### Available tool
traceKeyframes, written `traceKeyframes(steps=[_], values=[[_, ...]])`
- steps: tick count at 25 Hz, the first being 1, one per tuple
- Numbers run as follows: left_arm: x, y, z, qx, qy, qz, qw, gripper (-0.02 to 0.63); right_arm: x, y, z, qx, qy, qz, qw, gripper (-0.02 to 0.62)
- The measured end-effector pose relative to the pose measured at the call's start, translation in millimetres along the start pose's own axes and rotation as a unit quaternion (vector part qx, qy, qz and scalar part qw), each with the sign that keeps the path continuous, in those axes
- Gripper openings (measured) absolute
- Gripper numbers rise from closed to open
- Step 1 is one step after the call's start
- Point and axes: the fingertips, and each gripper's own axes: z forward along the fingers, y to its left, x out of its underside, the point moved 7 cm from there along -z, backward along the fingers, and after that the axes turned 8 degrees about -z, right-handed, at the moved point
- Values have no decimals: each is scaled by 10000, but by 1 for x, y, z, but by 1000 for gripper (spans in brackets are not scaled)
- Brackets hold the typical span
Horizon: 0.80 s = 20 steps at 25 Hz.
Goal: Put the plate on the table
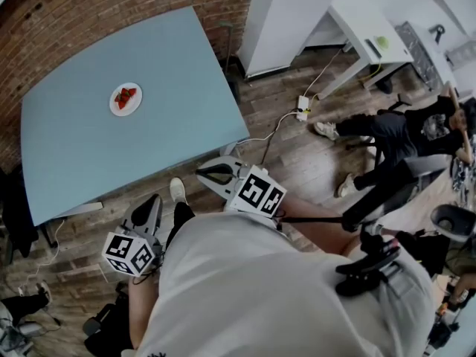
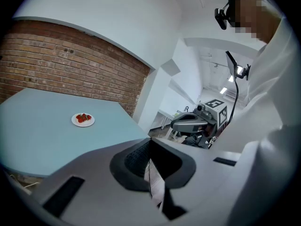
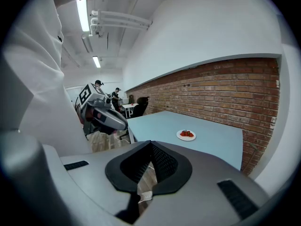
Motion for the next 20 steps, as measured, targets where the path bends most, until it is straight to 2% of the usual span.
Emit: traceKeyframes(steps=[20], values=[[4, 8, 2, -72, 77, -98, 9999, 0, 2, 2, 9, -133, 103, -1, 9999, 6]])
